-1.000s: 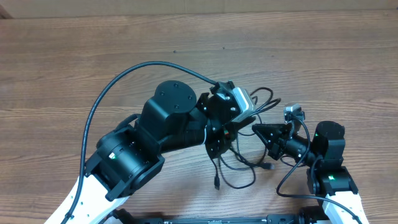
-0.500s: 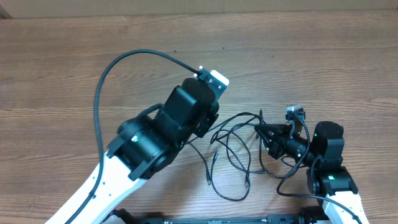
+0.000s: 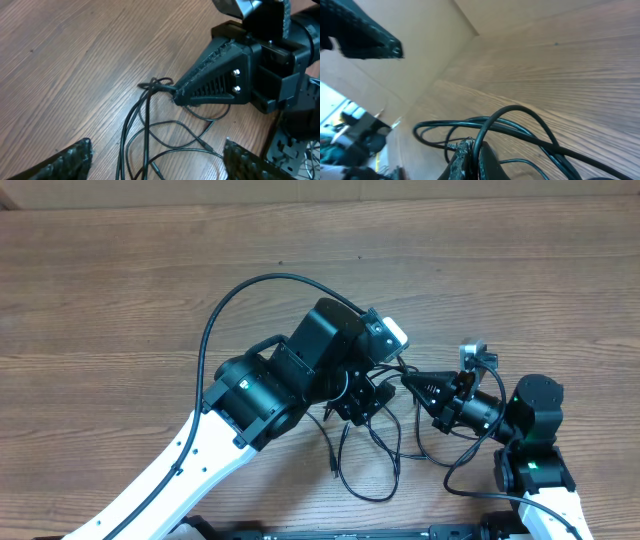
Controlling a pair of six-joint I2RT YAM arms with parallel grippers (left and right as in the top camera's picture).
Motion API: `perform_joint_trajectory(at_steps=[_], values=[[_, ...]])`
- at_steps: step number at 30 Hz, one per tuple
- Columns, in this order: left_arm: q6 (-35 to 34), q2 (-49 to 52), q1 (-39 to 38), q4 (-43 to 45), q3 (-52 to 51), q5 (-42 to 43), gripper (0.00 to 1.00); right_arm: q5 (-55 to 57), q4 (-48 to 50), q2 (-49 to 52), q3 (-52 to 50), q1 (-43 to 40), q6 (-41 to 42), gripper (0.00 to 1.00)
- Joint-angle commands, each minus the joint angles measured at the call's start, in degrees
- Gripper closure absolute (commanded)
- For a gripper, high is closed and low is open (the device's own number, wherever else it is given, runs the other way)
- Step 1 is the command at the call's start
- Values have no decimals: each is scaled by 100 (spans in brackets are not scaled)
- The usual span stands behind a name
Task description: Untangle cables
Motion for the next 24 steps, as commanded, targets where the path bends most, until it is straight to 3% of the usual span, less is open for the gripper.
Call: perform_joint_trajectory(at_steps=[1,20,24], values=[[205,2,26,39,96,232,12,-393,417,-11,44,-7,501,96],[428,2,26,92,96,44,2,-1182,2315,-11,44,-7,1637,96],[428,2,26,142,96,103,7,-1180,2352,-11,44,-7,1657,96]])
